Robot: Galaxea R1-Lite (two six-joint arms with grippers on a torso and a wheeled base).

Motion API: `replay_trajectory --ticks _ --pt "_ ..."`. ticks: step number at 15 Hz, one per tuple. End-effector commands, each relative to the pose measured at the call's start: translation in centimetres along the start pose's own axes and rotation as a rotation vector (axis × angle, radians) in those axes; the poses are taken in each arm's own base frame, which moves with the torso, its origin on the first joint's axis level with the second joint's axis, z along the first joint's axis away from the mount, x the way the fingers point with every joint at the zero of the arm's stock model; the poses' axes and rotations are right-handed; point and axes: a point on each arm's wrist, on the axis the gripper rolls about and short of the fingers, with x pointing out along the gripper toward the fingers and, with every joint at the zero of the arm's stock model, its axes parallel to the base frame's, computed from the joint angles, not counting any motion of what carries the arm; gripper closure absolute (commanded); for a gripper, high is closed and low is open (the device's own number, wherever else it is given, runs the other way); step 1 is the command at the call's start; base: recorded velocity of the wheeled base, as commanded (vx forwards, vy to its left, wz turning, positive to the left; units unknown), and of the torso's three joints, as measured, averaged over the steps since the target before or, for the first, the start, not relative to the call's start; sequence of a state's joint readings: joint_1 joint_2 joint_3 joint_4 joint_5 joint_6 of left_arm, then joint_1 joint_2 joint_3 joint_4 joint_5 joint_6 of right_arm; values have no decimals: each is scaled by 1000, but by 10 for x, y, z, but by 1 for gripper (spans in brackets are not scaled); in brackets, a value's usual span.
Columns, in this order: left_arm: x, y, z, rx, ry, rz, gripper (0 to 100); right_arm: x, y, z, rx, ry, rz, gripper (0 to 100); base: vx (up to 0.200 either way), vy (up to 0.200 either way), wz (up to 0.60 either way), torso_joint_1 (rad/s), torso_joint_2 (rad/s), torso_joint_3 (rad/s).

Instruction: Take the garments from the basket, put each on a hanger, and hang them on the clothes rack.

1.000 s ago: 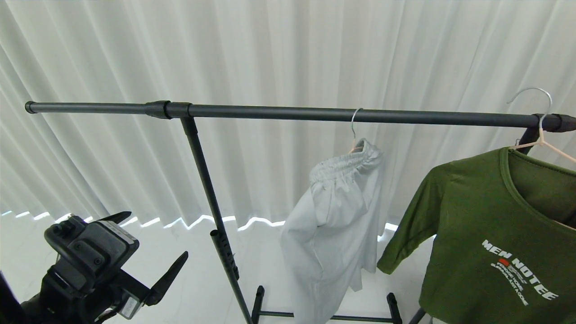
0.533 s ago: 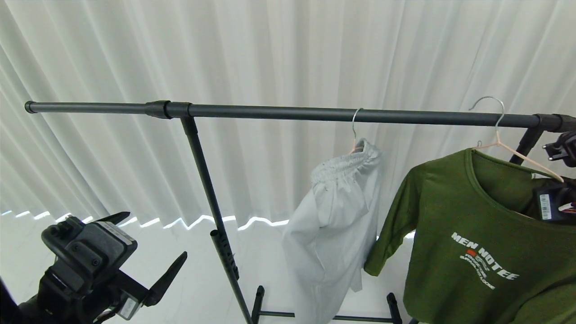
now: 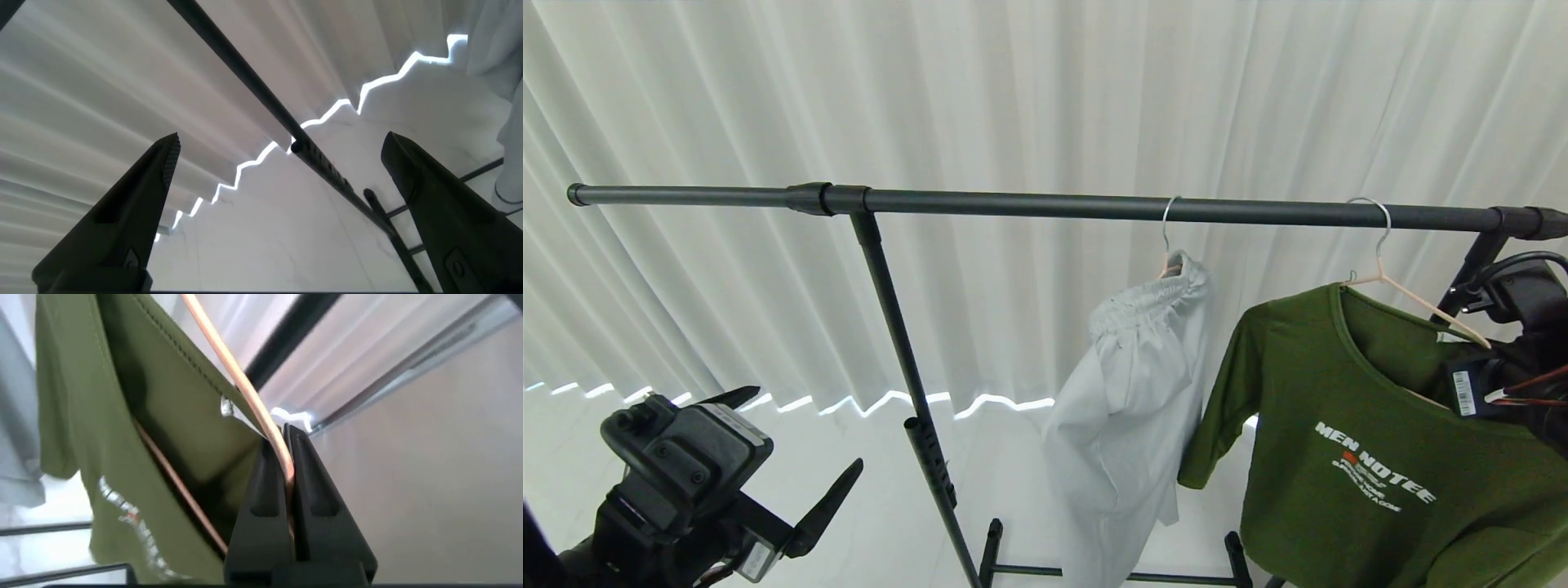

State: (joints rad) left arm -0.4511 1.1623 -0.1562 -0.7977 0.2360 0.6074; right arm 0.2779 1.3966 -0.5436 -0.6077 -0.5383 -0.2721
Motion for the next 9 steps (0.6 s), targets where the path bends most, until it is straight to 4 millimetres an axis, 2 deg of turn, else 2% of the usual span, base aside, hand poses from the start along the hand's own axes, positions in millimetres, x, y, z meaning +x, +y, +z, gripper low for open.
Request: replay_trajectory --ticks 1,2,4,9 --pt "0 0 -1 0 4 -2 0 -5 7 -2 -6 -3 34 100 0 0 0 0 0 0" --pt "0 0 -1 0 4 -2 0 -6 9 -2 -2 -7 47 0 0 0 0 0 0 0" --pt "0 0 -1 0 4 -2 0 -11 12 -2 3 -16 63 0 0 0 0 0 0 0" --pt "-4 -2 -5 -2 10 -1 0 -58 18 -13 28 -163 218 0 0 0 0 0 0 0"
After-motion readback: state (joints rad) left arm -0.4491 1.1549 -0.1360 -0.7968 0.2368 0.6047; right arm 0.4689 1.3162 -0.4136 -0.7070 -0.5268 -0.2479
